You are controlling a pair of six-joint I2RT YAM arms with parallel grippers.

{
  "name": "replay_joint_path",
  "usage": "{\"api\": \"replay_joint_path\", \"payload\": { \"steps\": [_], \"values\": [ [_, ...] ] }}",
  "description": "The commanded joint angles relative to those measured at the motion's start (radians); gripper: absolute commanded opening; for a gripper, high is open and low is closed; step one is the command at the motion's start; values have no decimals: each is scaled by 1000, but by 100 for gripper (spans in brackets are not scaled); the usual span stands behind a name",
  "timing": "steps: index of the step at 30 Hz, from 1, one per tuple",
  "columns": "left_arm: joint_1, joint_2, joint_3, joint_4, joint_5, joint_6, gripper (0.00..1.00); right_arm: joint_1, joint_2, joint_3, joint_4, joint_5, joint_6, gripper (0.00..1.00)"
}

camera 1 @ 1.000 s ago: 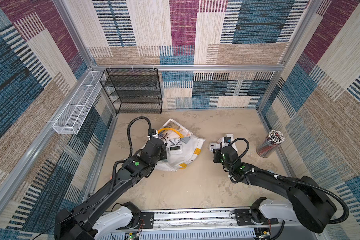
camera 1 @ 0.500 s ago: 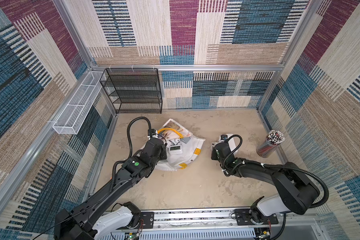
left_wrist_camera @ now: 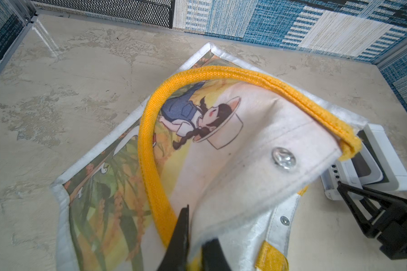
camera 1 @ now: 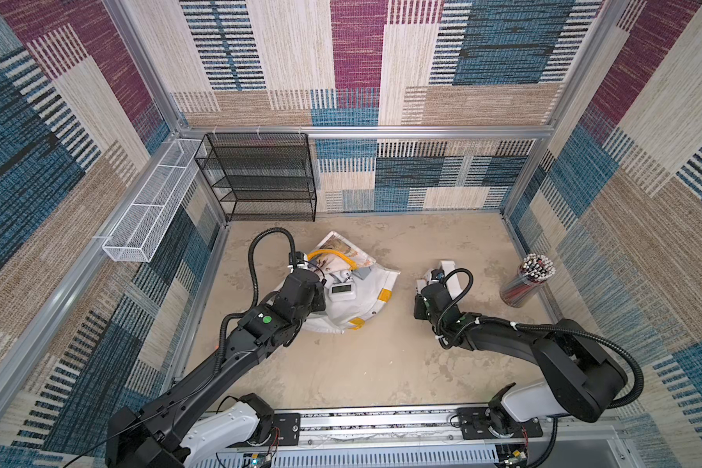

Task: Take the alarm clock out of the canvas bag
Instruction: Place the alarm at the center of the board.

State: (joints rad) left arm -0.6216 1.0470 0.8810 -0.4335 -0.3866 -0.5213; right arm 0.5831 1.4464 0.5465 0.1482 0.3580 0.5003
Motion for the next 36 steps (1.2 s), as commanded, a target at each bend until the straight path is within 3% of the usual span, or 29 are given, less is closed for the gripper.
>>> {"api": "replay_joint_path", "payload": {
  "steps": [1, 7, 14, 20, 28, 36],
  "values": [
    [0, 1, 1, -13, -21, 4, 0, 1, -5, 2, -1, -11, 15, 50],
    [0, 0, 4, -17, -24, 9, 0, 1, 1, 27, -12, -16, 12, 51],
    [1, 2, 3, -20, -24, 12, 0, 0, -40, 17, 5, -40, 4, 72],
    [0, -1, 2, -19, -24, 16, 0, 0, -102, -22, 44, -53, 3, 81],
    [0, 1, 4, -20, -23, 21, 0, 12, -246, -97, 139, -114, -23, 85],
    [0, 14, 14, -20, -15, 21, 0, 97, -340, -122, 193, -115, -39, 86]
  ]
}}
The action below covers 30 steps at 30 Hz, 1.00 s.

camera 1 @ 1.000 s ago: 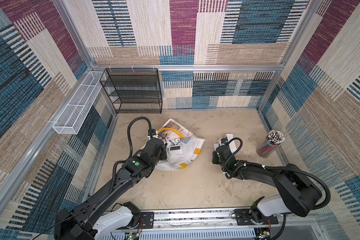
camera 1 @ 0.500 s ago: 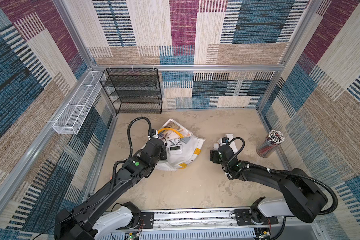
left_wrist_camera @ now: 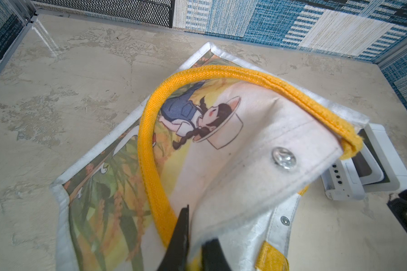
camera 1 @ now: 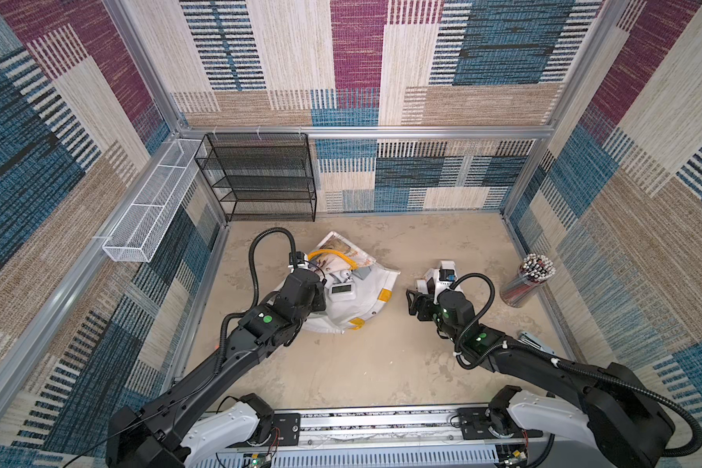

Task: Take the alarm clock out of the canvas bag
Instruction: Place the alarm at the center of the board, then pick up the alarm from the canvas bag.

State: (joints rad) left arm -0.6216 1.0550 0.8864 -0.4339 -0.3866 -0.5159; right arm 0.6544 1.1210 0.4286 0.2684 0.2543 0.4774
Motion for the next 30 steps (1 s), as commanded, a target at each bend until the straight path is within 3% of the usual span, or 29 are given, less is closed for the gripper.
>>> {"api": "replay_joint_path", "payload": {
  "steps": [1, 14, 30],
  "values": [
    [0, 8, 11, -20, -14, 16, 0, 38, -14, -2, 80, -11, -16, 86],
    [-1, 16, 28, -19, -17, 27, 0, 196, 169, 81, 171, -58, 42, 83],
    [-1, 37, 57, 44, -5, 53, 0, 274, 386, 225, 148, -94, 52, 80]
  ]
}}
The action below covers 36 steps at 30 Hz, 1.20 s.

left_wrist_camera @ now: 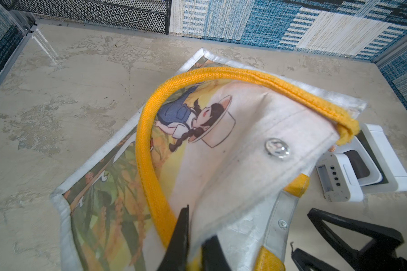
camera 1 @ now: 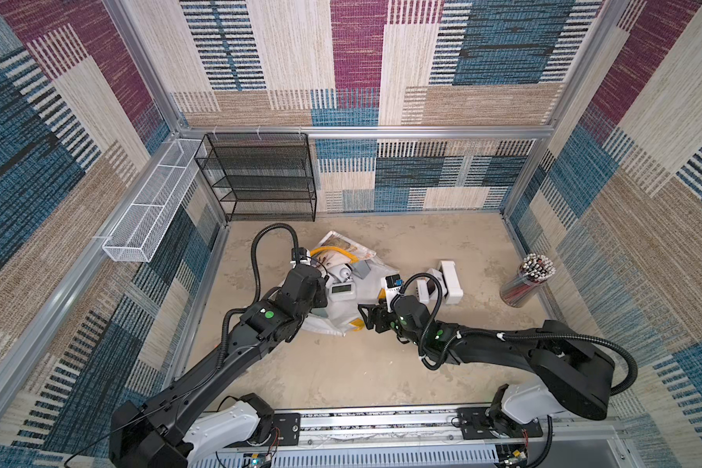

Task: Take the alarm clock out of the canvas bag
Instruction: Pick up the alarm from the canvas bag.

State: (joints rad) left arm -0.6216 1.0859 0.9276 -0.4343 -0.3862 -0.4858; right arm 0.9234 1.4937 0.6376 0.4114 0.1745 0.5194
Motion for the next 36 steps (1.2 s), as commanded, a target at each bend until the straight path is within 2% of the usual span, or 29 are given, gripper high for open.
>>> {"api": "replay_joint_path", "payload": {
  "steps": [1, 11, 15, 19, 23, 29, 36],
  "values": [
    [0, 10, 22, 50, -5, 27, 0, 6, 20, 20, 3, -21, 8, 78],
    [-1, 57, 79, 87, 16, 48, 0, 21, 82, 52, -9, -66, -19, 76],
    [-1, 73, 94, 93, 25, 54, 0, 26, 94, 69, -26, -30, -52, 77],
    [-1, 72, 91, 91, 35, 62, 0, 25, 94, 95, -54, 91, -154, 85],
    [-1, 62, 83, 86, 37, 69, 0, 15, 122, 150, -65, 164, -305, 89],
    [0, 57, 69, 88, 49, 81, 0, -25, 165, 188, -22, 165, -458, 90],
    [-1, 68, 68, 87, 79, 83, 0, -91, 187, 191, 49, 145, -549, 90]
  ]
}}
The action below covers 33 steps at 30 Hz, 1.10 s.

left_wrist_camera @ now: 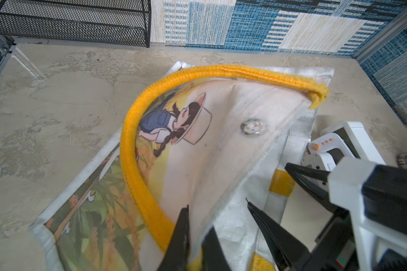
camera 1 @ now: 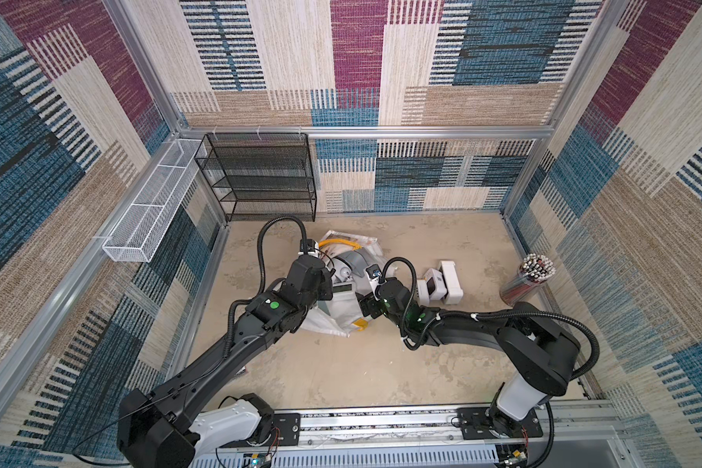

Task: Take the alarm clock out of the canvas bag
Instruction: Pick up the alarm from the canvas bag.

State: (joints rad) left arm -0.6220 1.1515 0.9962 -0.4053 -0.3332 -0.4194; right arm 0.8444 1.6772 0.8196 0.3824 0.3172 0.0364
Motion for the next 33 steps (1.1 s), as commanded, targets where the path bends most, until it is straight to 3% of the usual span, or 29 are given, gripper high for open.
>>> {"api": "replay_joint_path", "payload": {
  "steps": [1, 17, 33],
  "values": [
    [-1, 6, 1, 59, 30, 18, 0, -19, 7, 7, 91, -3, -80, 90],
    [-4, 15, 25, 61, 62, 30, 0, -113, 68, 14, 200, -85, -196, 90],
    [-6, 27, 42, 60, 89, 36, 0, -151, 167, 133, 197, -165, -225, 88]
  ]
}}
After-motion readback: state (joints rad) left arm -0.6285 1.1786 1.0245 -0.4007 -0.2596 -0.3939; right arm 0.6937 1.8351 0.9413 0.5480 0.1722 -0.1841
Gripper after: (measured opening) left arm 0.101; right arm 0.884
